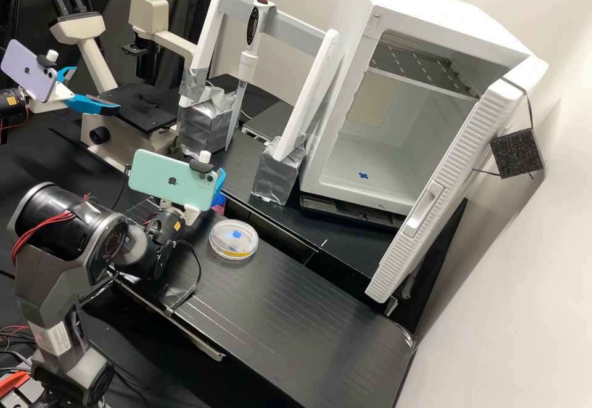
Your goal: Close the bottle
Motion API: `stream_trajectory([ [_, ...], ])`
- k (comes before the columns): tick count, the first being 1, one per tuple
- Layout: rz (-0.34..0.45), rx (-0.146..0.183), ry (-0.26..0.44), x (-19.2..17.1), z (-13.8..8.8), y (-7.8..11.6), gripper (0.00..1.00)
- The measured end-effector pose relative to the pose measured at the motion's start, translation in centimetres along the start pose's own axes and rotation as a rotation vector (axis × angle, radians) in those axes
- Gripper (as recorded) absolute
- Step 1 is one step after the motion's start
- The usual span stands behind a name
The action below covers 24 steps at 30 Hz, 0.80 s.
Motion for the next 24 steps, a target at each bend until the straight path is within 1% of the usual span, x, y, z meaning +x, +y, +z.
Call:
stream_trajectory([
  [3, 0.003, 0.006, -0.004, -0.1, -0.2, 0.1, 0.0],
  [10, 0.022, -0.002, 0.023, -0.8, -0.8, 0.6, 0.0],
  [16, -0.001, -0.005, 0.03, -1.0, -1.0, 0.0, 0.0],
  [19, -0.017, -0.004, 0.017, -0.8, -0.7, -0.3, 0.0],
  [24, -0.019, -0.024, 0.009, -0.6, -0.3, -0.6, 0.0],
])
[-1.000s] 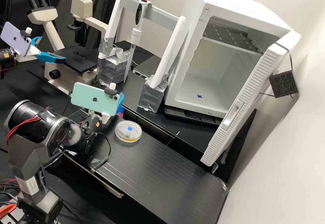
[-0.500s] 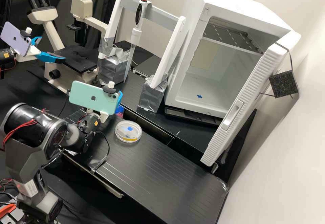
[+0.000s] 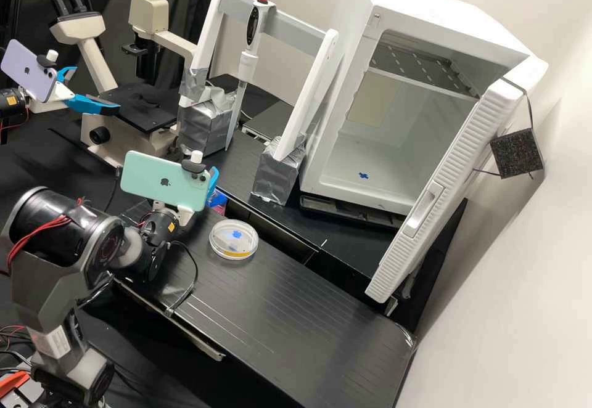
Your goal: Close the bottle
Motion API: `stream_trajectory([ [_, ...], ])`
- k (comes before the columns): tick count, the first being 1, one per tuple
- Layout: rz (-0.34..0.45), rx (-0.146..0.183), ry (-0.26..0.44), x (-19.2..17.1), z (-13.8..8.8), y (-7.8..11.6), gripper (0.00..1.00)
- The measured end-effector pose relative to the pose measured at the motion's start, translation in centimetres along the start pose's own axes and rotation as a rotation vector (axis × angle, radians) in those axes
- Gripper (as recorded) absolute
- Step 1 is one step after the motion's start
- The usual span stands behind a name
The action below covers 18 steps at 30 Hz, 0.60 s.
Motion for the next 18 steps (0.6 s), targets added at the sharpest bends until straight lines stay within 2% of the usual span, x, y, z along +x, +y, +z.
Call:
stream_trajectory([
  [6, 0.038, -0.001, -0.019, 0.18, 0.6, 0.82, 0.0],
  [12, 0.034, -0.003, -0.019, 0.1, 0.66, 0.97, 0.0],
  [18, 0.021, 0.015, -0.01, 0.14, 0.54, 0.9, 0.0],
])
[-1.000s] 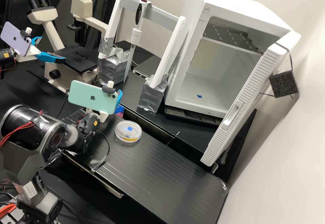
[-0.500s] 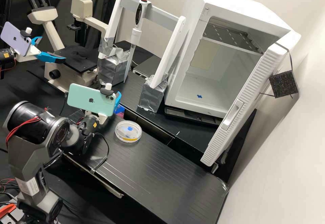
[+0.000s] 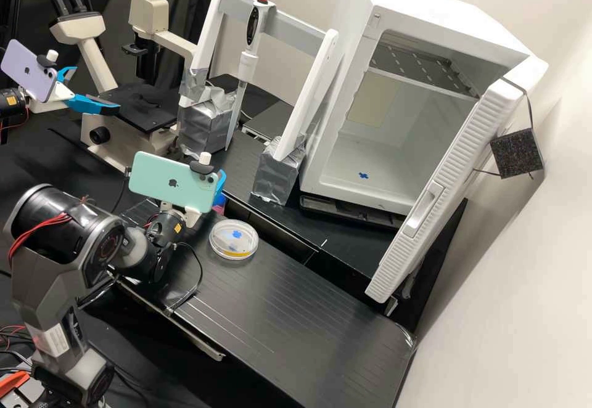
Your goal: Close the bottle
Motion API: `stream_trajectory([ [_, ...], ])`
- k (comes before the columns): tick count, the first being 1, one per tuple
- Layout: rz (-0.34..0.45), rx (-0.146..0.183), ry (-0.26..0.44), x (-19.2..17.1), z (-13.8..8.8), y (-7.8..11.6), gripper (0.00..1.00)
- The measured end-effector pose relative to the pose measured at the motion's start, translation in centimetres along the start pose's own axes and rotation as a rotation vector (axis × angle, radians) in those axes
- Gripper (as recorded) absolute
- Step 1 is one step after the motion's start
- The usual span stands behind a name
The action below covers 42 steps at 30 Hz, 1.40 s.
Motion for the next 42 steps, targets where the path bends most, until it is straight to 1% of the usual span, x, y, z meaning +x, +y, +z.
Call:
stream_trajectory([
  [2, -0.002, 0.014, 0.0, 0.1, -0.1, 0.1, 0.0],
  [4, -0.005, 0.017, 0.003, 0.3, -0.2, 0.1, 0.0],
  [6, -0.011, 0.013, 0.009, 0.5, -0.2, 0.1, 0.0],
  [7, -0.01, 0.022, 0.012, 0.7, -0.2, 0.2, 0.0],
  [11, -0.014, 0.029, 0.012, 1.1, -0.2, 0.1, 0.0],
  [16, -0.036, 0.039, -0.015, 1.2, 0.3, -0.2, 0.0],
  [26, -0.039, 0.042, -0.016, 1.3, 0.4, -0.3, 0.0],
  [27, -0.039, 0.044, -0.016, 1.3, 0.4, -0.3, 1.0],
  [32, -0.041, 0.045, -0.018, 1.2, 0.4, -0.4, 1.0],
  [35, -0.043, 0.03, -0.019, 1.1, 0.4, -0.4, 1.0],
  [39, -0.044, 0.028, -0.023, 0.5, 0.3, -0.3, 1.0],
  [41, -0.04, 0.024, -0.014, 0.3, 0.1, -0.2, 1.0],
  [42, -0.041, 0.017, -0.005, 0.1, -0.1, -0.1, 1.0],
])
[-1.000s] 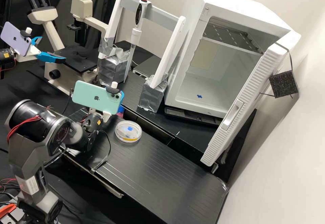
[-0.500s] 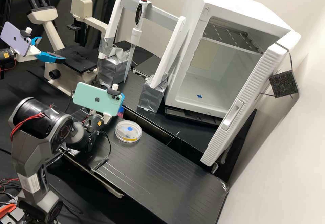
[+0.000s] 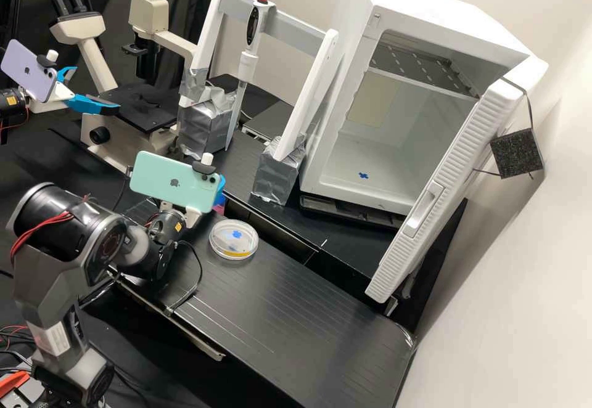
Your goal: Close the bottle
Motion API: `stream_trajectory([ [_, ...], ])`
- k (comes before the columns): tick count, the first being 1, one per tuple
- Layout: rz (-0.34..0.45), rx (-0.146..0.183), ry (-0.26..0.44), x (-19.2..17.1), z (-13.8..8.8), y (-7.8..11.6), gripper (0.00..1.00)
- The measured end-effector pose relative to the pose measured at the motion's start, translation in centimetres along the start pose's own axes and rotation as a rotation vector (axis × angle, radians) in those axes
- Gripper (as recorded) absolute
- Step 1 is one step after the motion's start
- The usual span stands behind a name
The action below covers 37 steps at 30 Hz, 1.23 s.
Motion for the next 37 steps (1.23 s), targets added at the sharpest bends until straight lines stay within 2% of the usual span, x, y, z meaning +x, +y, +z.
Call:
stream_trajectory([
  [4, 0.009, -0.016, 0.02, -0.8, -0.2, 0.5, 1.0],
  [20, 0.099, 0.02, 0.09, -4.7, -0.2, 2.6, 1.0],
  [24, 0.159, 0.032, 0.089, -5.9, 0.1, 2.8, 1.0],
  [29, 0.326, 0.032, 0.092, -7.8, 0.2, 2.7, 1.0],
  [32, 0.355, 0.039, 0.089, -8.4, 0.3, 2.7, 1.0],
  [37, 0.395, 0.103, 0.072, -9.2, 0.9, 3.1, 1.0],
])
